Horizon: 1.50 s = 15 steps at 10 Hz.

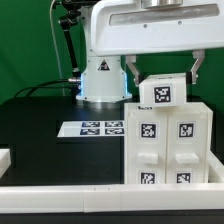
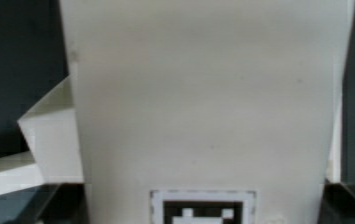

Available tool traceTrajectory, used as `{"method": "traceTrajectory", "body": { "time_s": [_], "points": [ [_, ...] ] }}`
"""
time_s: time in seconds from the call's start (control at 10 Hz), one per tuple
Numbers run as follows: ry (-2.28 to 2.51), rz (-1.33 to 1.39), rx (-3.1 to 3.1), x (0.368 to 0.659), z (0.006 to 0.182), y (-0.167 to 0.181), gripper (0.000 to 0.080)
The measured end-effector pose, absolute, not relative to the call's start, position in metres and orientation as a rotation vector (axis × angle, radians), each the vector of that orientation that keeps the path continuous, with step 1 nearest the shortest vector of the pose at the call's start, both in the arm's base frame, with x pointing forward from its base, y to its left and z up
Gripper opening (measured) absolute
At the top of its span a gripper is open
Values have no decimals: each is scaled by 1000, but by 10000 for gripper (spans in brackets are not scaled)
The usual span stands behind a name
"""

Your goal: Assemble cabinet

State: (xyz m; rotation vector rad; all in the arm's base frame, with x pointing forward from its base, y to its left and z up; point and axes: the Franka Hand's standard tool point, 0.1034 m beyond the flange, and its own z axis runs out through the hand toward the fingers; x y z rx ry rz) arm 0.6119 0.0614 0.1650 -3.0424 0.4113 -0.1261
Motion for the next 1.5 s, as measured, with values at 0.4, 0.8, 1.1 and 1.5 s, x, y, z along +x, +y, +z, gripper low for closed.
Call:
{"method": "traceTrajectory", "body": {
  "time_s": [0.4,0.8,1.1,1.5],
  "points": [
    [439,-168,-3033,611,165,60,556],
    [696,-156,-2974,611,165,61,556],
    [931,-144,-2899,611,165,61,556],
    [1345,-131,-2706,611,165,64,556]
  ]
}}
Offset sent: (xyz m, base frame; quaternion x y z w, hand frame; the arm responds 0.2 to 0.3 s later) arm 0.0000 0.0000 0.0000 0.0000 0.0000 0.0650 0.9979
